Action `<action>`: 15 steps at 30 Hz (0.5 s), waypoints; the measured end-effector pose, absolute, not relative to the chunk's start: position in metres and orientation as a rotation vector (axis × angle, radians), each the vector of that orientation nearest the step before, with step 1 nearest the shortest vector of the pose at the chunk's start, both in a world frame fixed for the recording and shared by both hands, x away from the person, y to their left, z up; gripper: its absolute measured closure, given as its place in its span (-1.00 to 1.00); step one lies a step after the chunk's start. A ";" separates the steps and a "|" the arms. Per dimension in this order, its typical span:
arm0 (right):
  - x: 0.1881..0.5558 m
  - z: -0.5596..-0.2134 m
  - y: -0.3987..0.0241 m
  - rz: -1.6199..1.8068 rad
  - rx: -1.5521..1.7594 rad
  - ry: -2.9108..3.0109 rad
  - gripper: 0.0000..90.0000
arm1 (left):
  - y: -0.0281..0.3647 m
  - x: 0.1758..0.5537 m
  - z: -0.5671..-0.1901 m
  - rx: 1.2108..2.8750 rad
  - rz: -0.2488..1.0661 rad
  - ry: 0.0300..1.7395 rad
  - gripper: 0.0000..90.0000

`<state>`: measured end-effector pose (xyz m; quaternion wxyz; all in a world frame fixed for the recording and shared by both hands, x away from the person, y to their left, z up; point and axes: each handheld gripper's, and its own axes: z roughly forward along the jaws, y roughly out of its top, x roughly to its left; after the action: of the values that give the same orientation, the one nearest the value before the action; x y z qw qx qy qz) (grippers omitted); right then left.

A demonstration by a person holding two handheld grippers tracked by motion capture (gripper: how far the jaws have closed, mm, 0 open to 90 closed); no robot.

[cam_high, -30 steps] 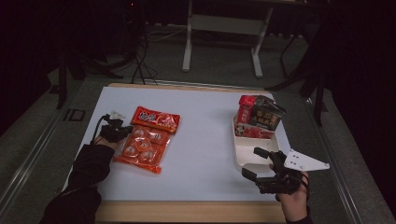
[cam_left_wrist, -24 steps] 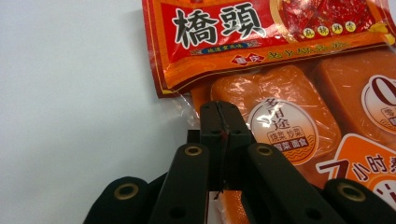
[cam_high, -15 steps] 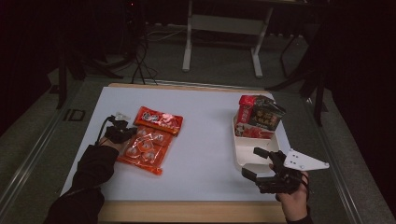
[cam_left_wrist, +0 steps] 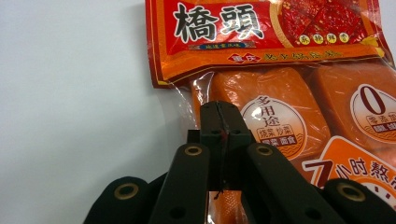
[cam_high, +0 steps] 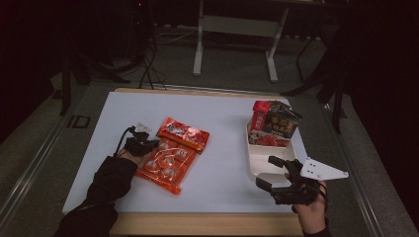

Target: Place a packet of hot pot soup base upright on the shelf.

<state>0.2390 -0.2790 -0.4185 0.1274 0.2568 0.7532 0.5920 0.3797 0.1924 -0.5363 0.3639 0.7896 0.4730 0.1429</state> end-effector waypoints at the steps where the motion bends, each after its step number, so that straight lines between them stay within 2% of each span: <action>1: 0.239 -0.419 -0.279 1.719 0.746 2.194 -0.69 | 0.189 0.378 -0.536 2.031 0.361 1.210 1.00; 9: 0.239 -0.418 -0.278 1.718 0.744 2.197 -0.69 | 0.163 0.366 -0.536 2.046 0.306 1.151 1.00; 15: 0.239 -0.419 -0.278 1.718 0.746 2.201 -0.69 | 0.157 0.364 -0.534 2.075 0.310 1.121 1.00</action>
<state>0.2395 -0.2776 -0.4188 0.1253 0.2560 0.7555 0.5899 0.3637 0.1575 -0.5343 0.3723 0.8096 0.4374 0.1209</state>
